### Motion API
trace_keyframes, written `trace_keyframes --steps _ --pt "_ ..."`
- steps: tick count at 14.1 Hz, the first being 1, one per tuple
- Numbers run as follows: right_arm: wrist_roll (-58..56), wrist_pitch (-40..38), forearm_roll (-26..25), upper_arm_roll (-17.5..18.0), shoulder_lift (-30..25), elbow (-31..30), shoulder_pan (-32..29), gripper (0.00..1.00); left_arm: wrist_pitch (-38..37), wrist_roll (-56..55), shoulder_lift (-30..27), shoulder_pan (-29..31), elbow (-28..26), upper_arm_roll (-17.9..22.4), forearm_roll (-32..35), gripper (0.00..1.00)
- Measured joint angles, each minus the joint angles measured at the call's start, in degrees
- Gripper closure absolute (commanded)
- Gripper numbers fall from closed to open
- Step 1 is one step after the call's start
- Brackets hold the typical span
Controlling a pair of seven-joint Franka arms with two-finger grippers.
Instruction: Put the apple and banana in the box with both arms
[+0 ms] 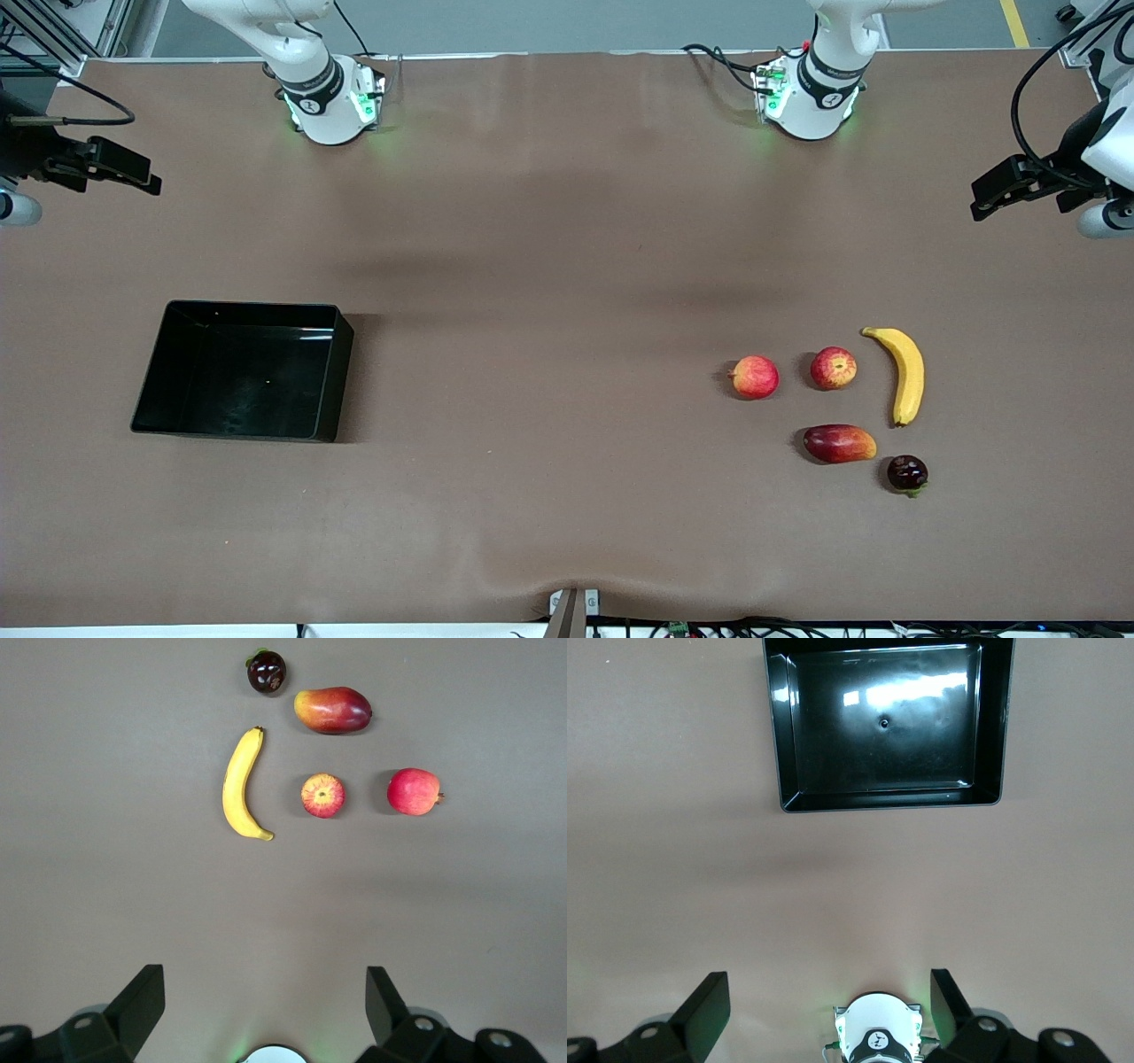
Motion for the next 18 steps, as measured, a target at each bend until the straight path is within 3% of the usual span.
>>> trace_keyframes --steps 18 --pt "0.0 -0.1 0.0 0.2 0.0 0.0 0.0 0.00 0.1 0.0 0.8 0.0 -0.1 0.0 0.0 0.00"
